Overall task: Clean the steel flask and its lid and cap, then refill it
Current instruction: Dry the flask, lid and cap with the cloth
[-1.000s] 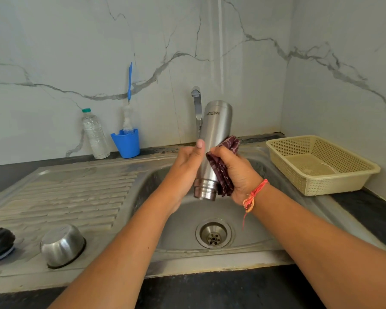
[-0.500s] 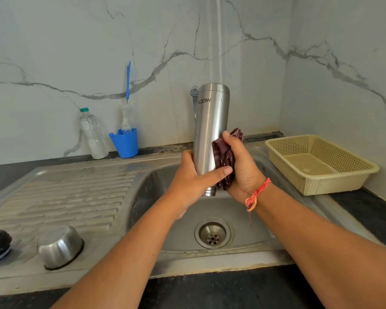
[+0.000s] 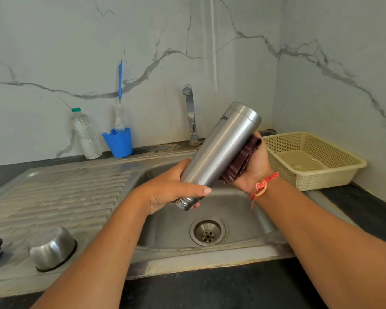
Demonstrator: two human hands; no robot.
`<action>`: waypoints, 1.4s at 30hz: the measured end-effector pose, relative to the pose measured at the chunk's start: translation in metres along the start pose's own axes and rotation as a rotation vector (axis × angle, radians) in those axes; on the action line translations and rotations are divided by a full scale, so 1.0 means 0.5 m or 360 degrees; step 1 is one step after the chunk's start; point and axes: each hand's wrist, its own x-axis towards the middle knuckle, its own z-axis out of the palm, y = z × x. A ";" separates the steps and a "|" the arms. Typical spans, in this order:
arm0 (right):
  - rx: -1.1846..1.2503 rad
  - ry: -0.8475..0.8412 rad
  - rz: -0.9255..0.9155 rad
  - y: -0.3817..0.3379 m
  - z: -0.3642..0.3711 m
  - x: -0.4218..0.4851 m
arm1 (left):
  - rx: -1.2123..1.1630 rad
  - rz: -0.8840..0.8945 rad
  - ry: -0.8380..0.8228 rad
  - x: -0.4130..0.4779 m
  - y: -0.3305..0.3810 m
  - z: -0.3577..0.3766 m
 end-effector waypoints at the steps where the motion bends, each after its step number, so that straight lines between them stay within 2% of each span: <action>1: 0.0024 -0.0011 0.0002 -0.005 -0.003 0.001 | 0.0020 0.0002 0.0012 -0.001 0.002 -0.004; 8: -0.0085 -0.0082 0.0097 -0.044 -0.018 -0.019 | 0.0269 -0.0090 0.0068 -0.025 -0.001 -0.057; 14: -0.0656 -0.0100 0.0164 -0.062 -0.024 -0.029 | 0.0734 -0.0101 0.0178 -0.029 -0.008 -0.081; 20: -0.1232 0.0220 0.0166 -0.051 -0.045 -0.010 | 0.1204 -0.0026 0.0364 -0.020 -0.015 -0.087; 24: -0.1434 0.0211 0.0073 -0.065 -0.042 -0.011 | 0.1392 0.0062 0.0558 -0.018 -0.009 -0.081; 28: -0.1871 0.0184 -0.0154 -0.076 -0.040 -0.011 | 0.1628 0.0131 0.0712 -0.022 -0.004 -0.077; 34: -0.3081 0.0171 -0.0493 -0.057 -0.053 0.025 | 0.1980 0.0175 0.0923 -0.018 0.004 -0.055; 40: -0.3454 0.0324 -0.1013 0.012 -0.005 0.027 | 0.1976 0.0182 0.1094 -0.003 0.014 -0.031; 42: -0.3465 0.0197 -0.1055 0.050 0.021 0.017 | 0.1978 0.0185 0.1132 0.004 0.013 -0.017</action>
